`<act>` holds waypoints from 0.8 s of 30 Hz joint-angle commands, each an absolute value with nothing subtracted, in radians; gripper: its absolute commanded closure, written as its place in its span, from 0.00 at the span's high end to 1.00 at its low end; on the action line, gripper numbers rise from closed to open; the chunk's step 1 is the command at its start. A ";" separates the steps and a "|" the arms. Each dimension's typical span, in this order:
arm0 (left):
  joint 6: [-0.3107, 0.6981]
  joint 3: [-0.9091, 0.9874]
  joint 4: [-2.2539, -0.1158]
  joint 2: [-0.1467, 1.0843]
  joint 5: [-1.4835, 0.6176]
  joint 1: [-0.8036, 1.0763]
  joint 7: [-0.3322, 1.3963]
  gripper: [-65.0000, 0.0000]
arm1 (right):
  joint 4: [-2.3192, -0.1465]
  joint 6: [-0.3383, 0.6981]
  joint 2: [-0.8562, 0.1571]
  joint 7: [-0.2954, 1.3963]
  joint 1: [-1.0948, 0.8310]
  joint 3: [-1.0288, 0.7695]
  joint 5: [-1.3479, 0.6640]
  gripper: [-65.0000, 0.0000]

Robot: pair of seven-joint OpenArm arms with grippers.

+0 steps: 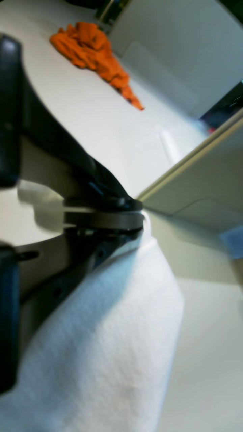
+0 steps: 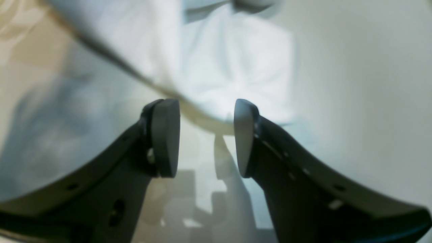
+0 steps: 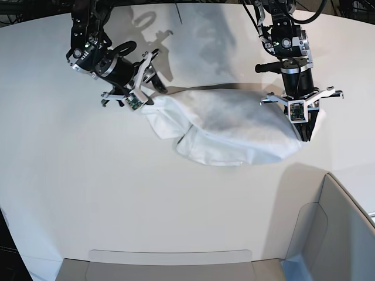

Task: Layout the t-shirt on the table in an organized manner, then fold the t-shirt properly
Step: 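Pull the right gripper's edge away from the left gripper, stretching the shirt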

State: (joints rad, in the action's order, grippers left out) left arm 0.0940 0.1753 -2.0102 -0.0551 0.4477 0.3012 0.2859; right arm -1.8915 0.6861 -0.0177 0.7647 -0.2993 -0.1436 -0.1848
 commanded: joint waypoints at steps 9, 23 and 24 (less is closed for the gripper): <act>0.082 0.176 -1.994 -0.053 0.452 0.302 0.278 0.00 | -1.902 0.698 -0.035 0.743 -0.242 -0.074 -0.116 0.41; 0.084 0.176 -1.994 -0.053 0.452 0.315 0.278 0.00 | -1.712 0.698 0.010 0.745 -0.091 0.114 0.077 0.41; 0.084 0.176 -1.994 -0.053 0.452 0.315 0.278 0.00 | -1.692 0.698 0.012 0.745 -0.084 0.114 0.077 0.41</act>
State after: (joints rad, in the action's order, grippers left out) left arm 0.0978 0.1753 -1.9743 -0.0528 0.4477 0.3180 0.3099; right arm -1.6722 0.6865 0.0063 0.7631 -0.0921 0.1150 0.0868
